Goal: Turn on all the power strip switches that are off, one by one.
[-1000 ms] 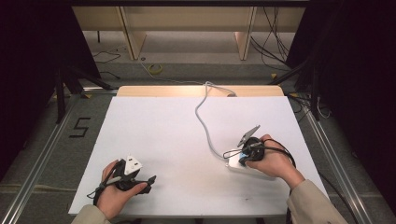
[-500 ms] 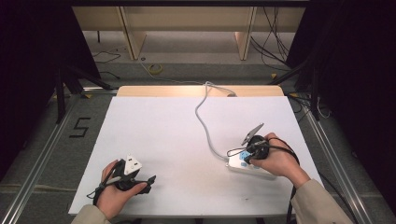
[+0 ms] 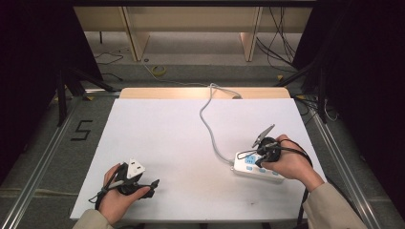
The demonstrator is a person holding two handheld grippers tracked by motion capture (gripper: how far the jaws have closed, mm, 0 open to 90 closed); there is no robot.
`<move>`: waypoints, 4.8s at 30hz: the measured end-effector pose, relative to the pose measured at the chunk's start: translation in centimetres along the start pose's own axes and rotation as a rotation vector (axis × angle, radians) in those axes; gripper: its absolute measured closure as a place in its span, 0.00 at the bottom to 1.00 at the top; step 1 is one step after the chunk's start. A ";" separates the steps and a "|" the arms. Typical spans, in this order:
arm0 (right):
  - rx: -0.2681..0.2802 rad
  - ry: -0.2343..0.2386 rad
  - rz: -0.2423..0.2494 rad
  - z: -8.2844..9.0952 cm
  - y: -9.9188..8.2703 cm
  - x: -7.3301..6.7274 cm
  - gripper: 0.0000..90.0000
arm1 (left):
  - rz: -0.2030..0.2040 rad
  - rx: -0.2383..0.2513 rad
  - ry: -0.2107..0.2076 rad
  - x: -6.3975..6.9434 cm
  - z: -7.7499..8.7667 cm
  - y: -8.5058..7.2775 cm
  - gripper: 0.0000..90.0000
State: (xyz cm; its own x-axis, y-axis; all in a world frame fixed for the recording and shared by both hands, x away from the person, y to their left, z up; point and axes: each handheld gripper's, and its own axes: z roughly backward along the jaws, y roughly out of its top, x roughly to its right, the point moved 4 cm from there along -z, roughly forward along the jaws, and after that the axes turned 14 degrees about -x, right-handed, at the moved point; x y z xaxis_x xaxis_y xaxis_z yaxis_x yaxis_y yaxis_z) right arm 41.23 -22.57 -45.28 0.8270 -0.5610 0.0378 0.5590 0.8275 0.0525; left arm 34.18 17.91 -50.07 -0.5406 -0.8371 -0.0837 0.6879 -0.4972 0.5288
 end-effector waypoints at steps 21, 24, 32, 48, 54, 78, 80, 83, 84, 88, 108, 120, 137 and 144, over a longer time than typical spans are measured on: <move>-0.024 -0.005 -0.016 0.5 -0.9 0.6 1.00 | 0.001 0.003 0.002 0.0 0.0 0.0 0.19; -0.028 -0.004 -0.019 0.6 -1.0 0.6 1.00 | 0.001 0.003 0.002 0.0 0.0 0.0 0.19; -0.033 -0.006 -0.026 0.6 -1.4 0.8 1.00 | 0.001 0.003 0.004 0.0 0.0 0.0 0.19; -0.053 -0.009 -0.037 0.8 -1.9 1.2 1.00 | -0.001 -0.001 0.004 0.0 0.0 0.0 0.19; -0.059 -0.013 -0.041 0.9 -2.1 1.3 1.00 | -0.002 -0.002 0.004 0.0 0.0 0.1 0.19; -0.099 -0.004 -0.044 0.3 -2.7 1.4 1.00 | -0.002 0.000 0.004 0.0 0.0 0.1 0.19; -0.107 -0.001 -0.043 0.2 -2.9 1.4 1.00 | -0.001 -0.001 0.004 0.0 0.0 0.0 0.19; -0.108 0.000 -0.043 0.1 -3.0 1.4 1.00 | -0.003 -0.003 0.004 0.0 0.0 0.0 0.19; -0.108 0.001 -0.041 0.1 -3.1 1.5 1.00 | -0.003 -0.002 0.003 0.0 0.0 0.1 0.19; -0.113 0.001 -0.046 0.1 -3.2 1.5 1.00 | -0.004 -0.001 0.004 0.1 0.0 0.1 0.19; -0.137 0.004 -0.052 -0.5 -3.7 1.6 1.00 | -0.004 0.000 0.004 0.1 -0.1 0.1 0.19; -0.142 0.006 -0.069 -0.7 -3.7 1.5 1.00 | -0.008 -0.002 0.004 0.1 0.0 0.0 0.19; -0.131 0.021 -0.080 -1.0 -3.9 1.6 1.00 | -0.011 -0.002 0.006 0.1 0.0 0.0 0.19; -0.129 0.029 -0.087 -1.1 -3.9 1.7 1.00 | -0.011 -0.001 0.007 0.1 0.0 0.0 0.19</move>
State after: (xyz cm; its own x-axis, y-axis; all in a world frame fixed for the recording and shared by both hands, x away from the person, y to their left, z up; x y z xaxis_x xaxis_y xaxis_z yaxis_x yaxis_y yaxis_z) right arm 40.51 -26.74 -46.52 0.7757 -0.6311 0.0097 0.6299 0.7731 -0.0743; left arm 34.12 17.82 -50.02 -0.5450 -0.8330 -0.0956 0.6824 -0.5069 0.5266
